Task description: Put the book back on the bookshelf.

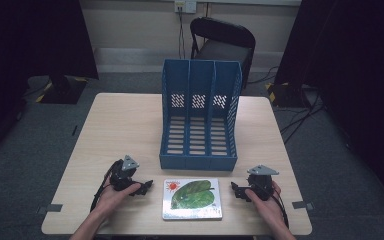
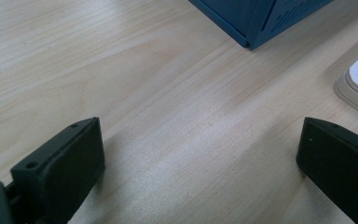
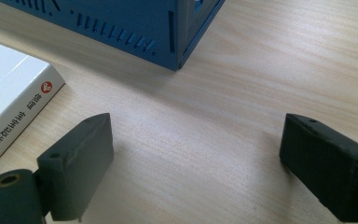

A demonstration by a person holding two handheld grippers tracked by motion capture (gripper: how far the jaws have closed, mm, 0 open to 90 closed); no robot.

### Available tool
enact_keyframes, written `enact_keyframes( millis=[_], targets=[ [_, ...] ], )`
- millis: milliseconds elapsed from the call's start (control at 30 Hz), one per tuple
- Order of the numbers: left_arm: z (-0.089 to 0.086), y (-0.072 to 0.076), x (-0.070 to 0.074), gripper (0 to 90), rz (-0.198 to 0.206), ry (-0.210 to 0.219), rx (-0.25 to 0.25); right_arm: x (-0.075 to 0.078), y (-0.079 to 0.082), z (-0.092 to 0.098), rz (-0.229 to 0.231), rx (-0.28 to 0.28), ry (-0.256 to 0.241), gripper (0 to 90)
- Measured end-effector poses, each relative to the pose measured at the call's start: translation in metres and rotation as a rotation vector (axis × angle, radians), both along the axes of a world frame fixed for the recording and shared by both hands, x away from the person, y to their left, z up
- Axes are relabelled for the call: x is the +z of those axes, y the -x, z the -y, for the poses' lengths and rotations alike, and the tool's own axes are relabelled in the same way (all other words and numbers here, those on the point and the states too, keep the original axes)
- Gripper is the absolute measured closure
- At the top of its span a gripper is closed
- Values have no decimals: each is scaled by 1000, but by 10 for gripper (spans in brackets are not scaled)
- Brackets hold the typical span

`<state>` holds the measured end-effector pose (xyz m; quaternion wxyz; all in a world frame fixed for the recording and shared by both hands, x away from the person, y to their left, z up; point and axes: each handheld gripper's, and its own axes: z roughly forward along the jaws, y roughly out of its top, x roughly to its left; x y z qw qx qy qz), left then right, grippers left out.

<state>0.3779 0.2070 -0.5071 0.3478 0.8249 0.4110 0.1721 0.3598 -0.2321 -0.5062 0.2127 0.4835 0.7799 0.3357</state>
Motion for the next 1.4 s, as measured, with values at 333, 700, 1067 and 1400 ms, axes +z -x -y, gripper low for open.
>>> enact_keyframes(
  millis=[333, 700, 1067, 1400],
  targets=[
    [3, -1, 2, 39, -6, -2, 22, 0, 0, 0, 0, 2, 0, 91],
    [4, 3, 10, 180, -40, 3, -3, 4, 5, -5, -18, 33, -16, 153],
    [8, 17, 27, 212, -40, 76, -44, 17, 16, -12, -15, 127, -76, 246],
    [25, 30, 34, 307, -34, 132, -118, 28, 27, -27, -37, 248, -139, 333]
  ],
)
